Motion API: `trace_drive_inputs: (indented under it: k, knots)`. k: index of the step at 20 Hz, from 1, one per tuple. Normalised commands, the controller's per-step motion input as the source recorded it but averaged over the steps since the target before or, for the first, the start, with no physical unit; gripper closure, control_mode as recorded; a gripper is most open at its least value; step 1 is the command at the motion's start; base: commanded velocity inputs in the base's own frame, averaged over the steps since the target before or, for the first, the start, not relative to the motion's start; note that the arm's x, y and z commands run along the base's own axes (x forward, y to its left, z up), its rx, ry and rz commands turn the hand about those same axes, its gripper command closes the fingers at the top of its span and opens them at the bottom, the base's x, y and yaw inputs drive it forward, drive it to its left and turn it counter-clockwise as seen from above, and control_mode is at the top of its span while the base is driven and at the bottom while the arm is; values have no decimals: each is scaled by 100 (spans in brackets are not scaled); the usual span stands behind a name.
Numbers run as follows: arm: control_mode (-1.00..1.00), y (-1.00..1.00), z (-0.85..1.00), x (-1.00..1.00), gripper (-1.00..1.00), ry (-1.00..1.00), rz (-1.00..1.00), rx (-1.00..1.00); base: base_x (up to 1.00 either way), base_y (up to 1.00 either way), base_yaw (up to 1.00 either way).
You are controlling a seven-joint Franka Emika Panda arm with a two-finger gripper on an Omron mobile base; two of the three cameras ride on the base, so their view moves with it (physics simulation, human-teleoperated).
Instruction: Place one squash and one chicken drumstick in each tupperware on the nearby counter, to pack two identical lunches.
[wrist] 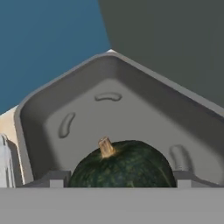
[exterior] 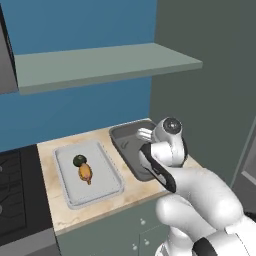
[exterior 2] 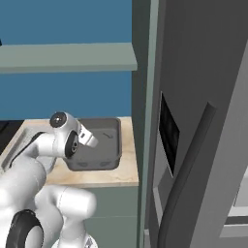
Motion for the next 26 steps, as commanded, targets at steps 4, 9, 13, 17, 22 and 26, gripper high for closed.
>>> trace_drive_inputs:
  k: [4, 9, 13, 17, 22, 26]
  knots:
    - [-100, 0, -32, 86, 100, 4, 0, 0, 0, 0, 0]
    - [-100, 0, -33, 84, 100, 3, 0, 0, 0, 0, 0]
    - [-100, 0, -32, 79, 100, 5, 0, 0, 0, 0, 0]
    - [-100, 11, -31, 74, 100, 4, 0, 0, 0, 0, 0]
    - [-100, 33, -5, 54, -100, 9, -3, 0, 0, 0, 0]
    - [-100, 46, 0, 13, -100, 15, -11, 0, 0, 0, 0]
